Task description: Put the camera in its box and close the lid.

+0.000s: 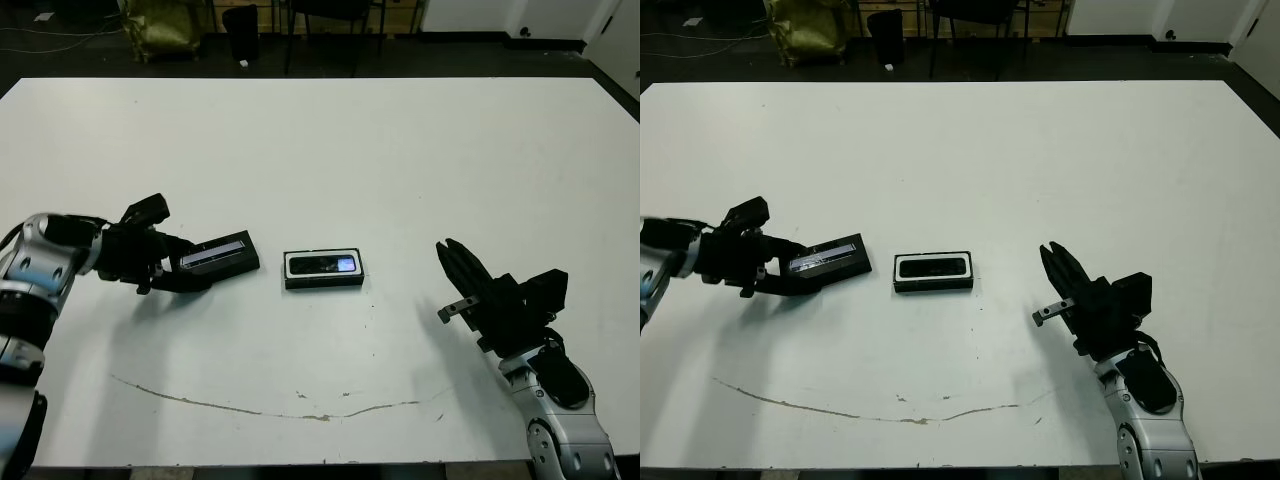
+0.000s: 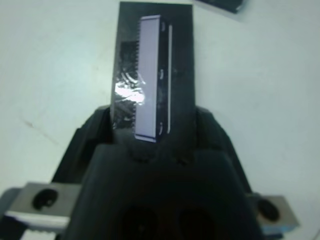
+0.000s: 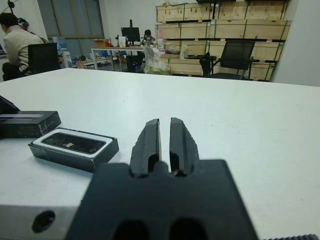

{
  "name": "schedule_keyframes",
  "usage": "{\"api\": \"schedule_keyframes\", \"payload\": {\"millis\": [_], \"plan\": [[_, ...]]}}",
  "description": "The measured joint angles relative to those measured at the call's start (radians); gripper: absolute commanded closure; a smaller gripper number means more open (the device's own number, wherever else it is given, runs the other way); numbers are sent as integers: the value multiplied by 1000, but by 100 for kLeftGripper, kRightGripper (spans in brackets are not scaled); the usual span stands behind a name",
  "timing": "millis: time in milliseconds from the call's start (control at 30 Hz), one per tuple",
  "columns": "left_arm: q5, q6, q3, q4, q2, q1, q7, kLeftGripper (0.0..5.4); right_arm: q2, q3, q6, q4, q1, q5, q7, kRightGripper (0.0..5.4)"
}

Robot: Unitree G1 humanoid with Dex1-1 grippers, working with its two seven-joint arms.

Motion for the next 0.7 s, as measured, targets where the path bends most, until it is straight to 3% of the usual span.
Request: {"api": "schedule_keyframes", "payload": {"millis": [167,467,700], "plan": [[5,-2,6,-7,0,3,15,294,0,0,0,1,0,-1,0,540],[-62,18,110,-6,5,36,56,294,0,4,3,10,0,2,4,540],[-50,78,108,-97,61,-93,11,294,0,17,8,7,2,2,0,540]]}}
